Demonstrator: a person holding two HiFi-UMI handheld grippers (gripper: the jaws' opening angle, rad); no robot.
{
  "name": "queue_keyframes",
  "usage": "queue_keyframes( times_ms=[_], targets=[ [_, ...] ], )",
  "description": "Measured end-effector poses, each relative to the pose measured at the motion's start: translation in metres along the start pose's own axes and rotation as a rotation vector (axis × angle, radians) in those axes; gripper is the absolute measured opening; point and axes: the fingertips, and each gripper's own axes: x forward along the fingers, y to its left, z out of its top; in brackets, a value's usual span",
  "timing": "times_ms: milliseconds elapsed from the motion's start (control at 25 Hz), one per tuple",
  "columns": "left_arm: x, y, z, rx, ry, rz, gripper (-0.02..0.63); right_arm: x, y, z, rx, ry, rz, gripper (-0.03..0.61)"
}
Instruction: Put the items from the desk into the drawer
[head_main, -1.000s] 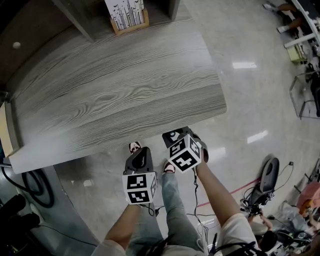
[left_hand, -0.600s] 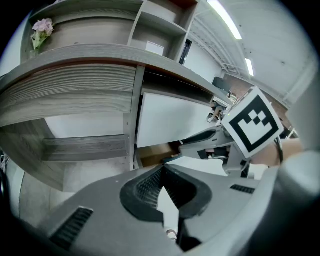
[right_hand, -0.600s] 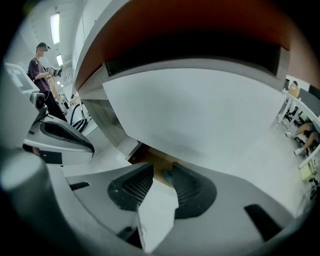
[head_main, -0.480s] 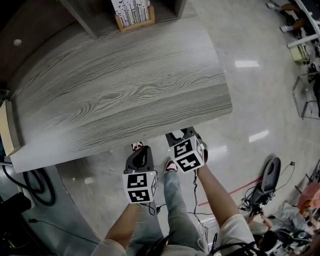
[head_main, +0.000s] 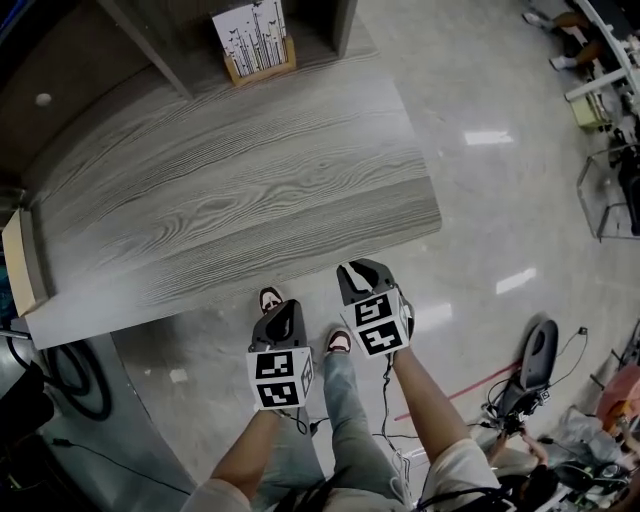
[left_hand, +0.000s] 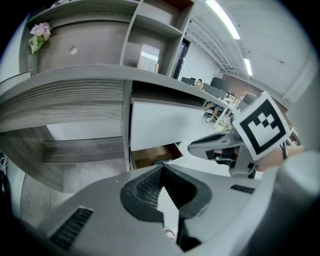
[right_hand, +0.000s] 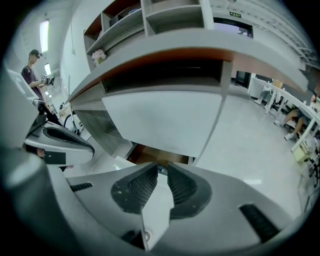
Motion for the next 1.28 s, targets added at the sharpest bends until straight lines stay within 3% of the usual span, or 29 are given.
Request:
queue_keyframes(
  times_ms=[400, 720, 1280],
  targets=[
    [-0.043, -0.043, 0.048, 0.057, -0.057, -0.028, -0.003, -0.073, -0.016, 0.028, 0.257, -0.117, -0.045, 0.010],
    [-0.088, -0.073, 0.085, 0.054, -0.123, -0.033, -0.003, -0.137, -0.006, 0.050, 0.269, -0.182, -0.042, 0.004],
    [-0.174, -0.118, 0.106, 0.030, -0.215, -0.073, -0.003, -0.247, 0.015, 0.073, 0.339, -0.307, -0.058, 0.002]
  ],
)
